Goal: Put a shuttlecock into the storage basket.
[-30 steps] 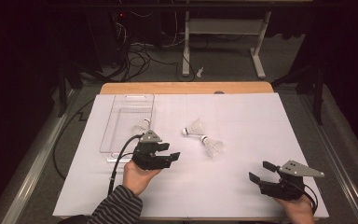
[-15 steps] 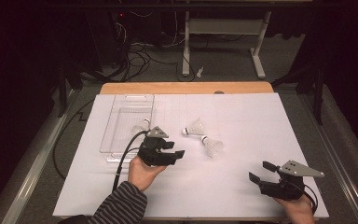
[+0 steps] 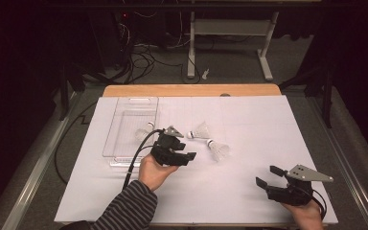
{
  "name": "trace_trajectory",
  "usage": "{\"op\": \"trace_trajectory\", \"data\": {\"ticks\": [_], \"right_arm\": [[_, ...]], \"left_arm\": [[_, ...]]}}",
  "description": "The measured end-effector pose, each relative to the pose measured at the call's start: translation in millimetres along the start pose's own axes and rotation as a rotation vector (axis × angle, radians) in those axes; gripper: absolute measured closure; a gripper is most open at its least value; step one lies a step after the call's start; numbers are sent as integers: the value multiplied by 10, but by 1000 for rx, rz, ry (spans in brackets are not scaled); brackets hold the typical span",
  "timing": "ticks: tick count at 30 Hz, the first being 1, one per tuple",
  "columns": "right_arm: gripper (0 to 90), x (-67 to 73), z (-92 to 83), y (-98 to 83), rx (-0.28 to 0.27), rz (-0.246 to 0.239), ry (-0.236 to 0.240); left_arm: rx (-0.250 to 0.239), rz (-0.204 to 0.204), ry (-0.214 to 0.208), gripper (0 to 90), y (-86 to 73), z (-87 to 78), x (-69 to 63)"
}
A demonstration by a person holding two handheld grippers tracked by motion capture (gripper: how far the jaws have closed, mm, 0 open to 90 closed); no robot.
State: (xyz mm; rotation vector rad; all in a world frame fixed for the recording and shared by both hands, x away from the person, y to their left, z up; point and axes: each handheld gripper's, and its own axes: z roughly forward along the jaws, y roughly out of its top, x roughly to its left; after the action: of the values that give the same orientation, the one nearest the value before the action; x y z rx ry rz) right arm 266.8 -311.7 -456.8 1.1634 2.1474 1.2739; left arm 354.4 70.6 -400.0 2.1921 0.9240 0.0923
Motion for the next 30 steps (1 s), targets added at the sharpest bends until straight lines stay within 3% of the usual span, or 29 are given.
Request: {"op": "trace_trajectory", "data": {"ticks": [8,30], "right_arm": [[278,-1,1,0,1,1,1],[278,-3,4,0,1,2,2]], "left_arm": [[21,6,12,464,89,41,-27],[74,15,-6,486,277,152,-76]]}}
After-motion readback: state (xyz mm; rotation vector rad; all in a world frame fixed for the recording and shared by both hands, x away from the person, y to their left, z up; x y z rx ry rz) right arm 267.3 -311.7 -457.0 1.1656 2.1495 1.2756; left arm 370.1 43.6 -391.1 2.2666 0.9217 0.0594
